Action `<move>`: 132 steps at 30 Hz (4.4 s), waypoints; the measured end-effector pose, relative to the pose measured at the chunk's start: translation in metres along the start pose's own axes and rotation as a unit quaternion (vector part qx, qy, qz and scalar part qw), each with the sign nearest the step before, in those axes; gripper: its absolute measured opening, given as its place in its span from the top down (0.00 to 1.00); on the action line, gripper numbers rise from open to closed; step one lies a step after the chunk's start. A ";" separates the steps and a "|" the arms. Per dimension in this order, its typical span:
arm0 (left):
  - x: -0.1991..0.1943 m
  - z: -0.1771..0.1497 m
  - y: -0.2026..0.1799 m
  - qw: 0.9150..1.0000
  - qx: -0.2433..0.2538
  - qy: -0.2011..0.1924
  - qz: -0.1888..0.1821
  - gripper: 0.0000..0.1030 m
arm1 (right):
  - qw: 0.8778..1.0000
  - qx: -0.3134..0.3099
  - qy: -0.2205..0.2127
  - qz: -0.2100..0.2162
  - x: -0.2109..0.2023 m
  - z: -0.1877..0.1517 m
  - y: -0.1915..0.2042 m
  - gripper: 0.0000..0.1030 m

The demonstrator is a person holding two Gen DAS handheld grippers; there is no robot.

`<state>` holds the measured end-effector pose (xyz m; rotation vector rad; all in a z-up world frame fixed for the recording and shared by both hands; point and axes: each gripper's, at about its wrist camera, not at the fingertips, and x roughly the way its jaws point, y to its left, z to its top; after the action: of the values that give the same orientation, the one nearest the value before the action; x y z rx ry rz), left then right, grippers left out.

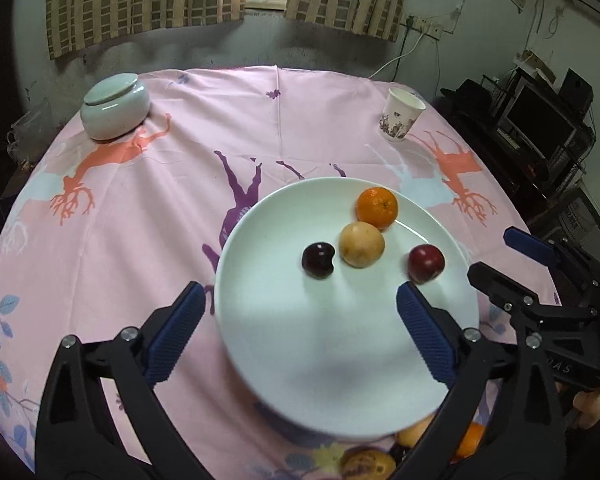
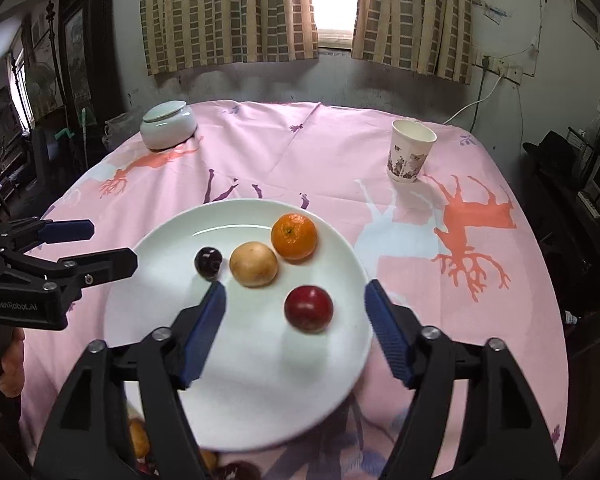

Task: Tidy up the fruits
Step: 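Place the red plum and dark cherry onto the white plate, open both tools, then grasp the dark mangosteen with the right tool while the left tool grasps a dark cherry, then place the mangosteen and dark cherry onto the white plate, open both tools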

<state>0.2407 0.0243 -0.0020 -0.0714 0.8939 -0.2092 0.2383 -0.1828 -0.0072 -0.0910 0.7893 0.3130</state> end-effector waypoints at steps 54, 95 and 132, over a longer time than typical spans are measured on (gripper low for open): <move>-0.076 -0.226 -0.023 0.998 0.028 0.051 0.027 0.02 | 0.991 0.103 0.039 0.074 -0.095 -0.205 0.030 0.55; -0.067 -0.235 -0.046 1.000 -0.008 0.021 0.002 0.65 | 0.989 0.117 0.052 0.077 -0.090 -0.216 0.028 0.54; -0.093 -0.188 -0.016 1.000 -0.015 -0.018 0.008 0.65 | 0.994 0.059 0.012 0.097 -0.088 -0.153 0.054 0.55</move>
<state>0.0351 0.0329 -0.0466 -0.0960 0.8612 -0.1789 0.0589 -0.1831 -0.0503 0.0934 0.8399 0.4483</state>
